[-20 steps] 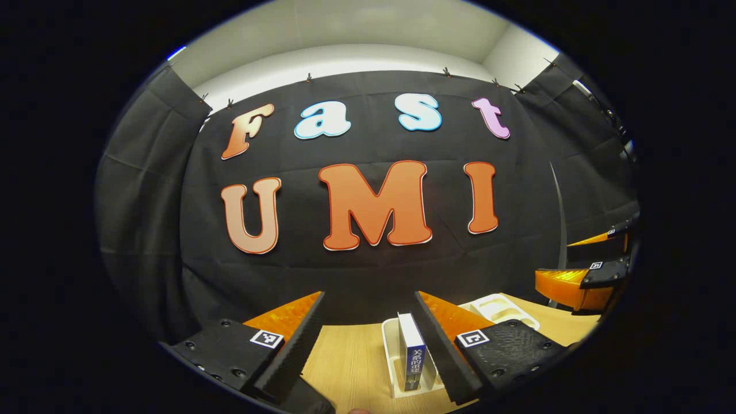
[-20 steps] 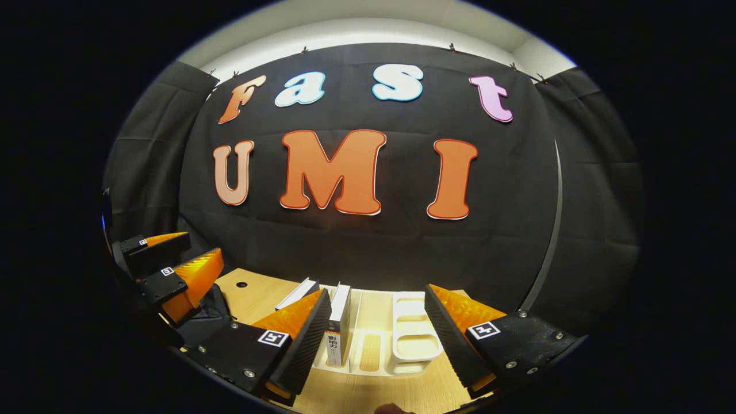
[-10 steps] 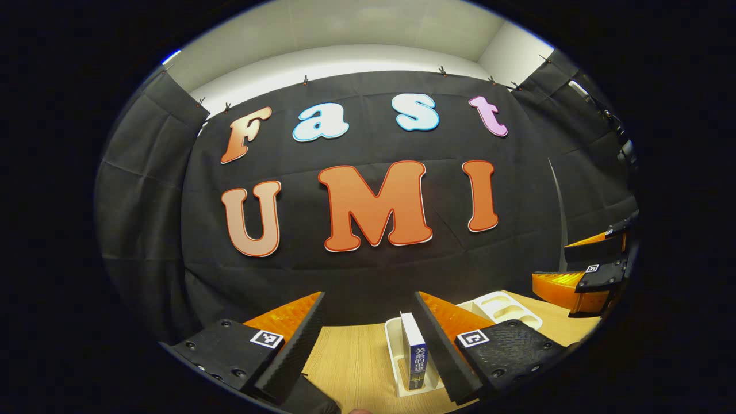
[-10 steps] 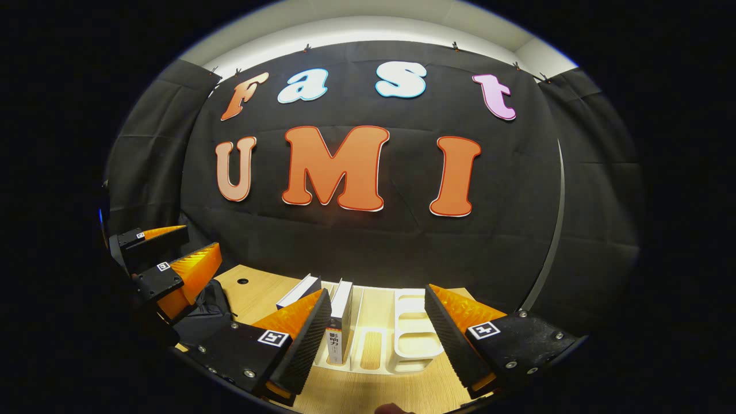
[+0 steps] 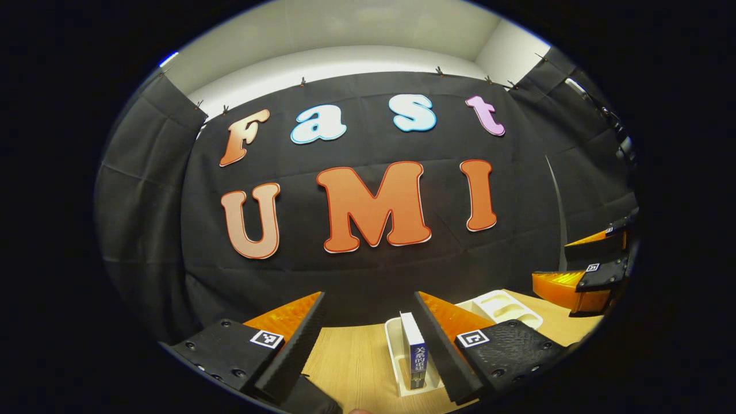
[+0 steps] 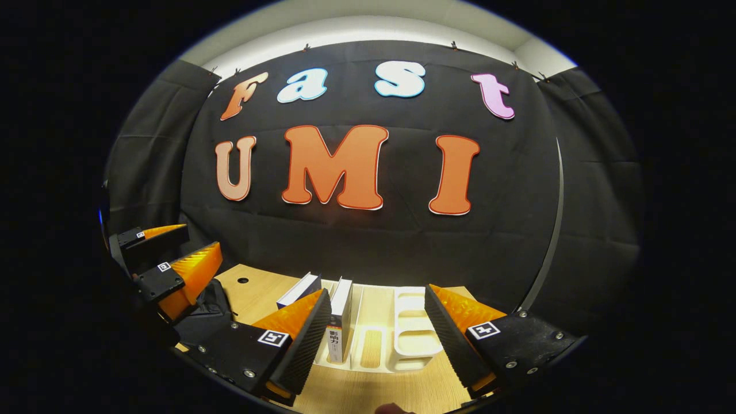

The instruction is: Open the schoolbag, grab two books from the bookshelf and put them into the schoolbag.

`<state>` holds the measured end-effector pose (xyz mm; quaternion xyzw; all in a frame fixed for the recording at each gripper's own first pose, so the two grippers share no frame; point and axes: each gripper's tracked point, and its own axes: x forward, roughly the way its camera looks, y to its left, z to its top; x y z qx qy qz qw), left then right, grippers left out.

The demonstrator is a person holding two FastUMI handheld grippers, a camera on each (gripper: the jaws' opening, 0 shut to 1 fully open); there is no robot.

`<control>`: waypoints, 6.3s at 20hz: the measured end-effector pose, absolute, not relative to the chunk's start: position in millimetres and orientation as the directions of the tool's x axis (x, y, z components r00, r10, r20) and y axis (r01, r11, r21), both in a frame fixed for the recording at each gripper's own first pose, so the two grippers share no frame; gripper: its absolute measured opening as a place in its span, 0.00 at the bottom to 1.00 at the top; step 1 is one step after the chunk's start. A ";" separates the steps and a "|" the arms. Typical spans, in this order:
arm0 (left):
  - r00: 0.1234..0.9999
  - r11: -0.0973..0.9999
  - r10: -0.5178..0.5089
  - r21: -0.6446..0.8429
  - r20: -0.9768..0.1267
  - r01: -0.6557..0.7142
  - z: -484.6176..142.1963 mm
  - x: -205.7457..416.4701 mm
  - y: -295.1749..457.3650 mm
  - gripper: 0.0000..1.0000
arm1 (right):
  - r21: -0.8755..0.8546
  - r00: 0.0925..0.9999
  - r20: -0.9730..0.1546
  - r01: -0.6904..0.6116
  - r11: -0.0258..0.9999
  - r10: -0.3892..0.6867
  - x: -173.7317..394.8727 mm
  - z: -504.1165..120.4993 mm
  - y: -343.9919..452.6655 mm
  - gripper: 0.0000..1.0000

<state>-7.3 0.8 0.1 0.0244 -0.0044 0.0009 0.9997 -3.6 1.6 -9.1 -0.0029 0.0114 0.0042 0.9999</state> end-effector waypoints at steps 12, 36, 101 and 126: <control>0.998 0.980 0.019 0.197 -0.066 -0.006 -40.6 -12.2 6.7 0.94 | -0.006 0.998 -0.056 -0.008 1.000 0.008 -6.9 -25.7 -10.5 0.97; 0.682 0.650 0.372 0.701 -0.630 0.293 -354.4 -124.9 136.1 0.96 | 0.016 0.993 -0.117 0.017 1.000 -0.015 14.6 -83.2 -53.9 0.97; 0.219 0.742 -0.277 -0.064 -0.936 0.668 -222.2 12.2 265.5 0.07 | 0.084 0.539 -0.833 -0.101 0.991 0.126 122.8 -90.6 172.1 0.98; 0.155 0.725 -0.266 -0.092 -0.951 0.683 -233.5 17.9 266.7 0.06 | 0.046 0.249 -0.968 0.082 0.996 0.024 128.5 -140.5 165.3 0.34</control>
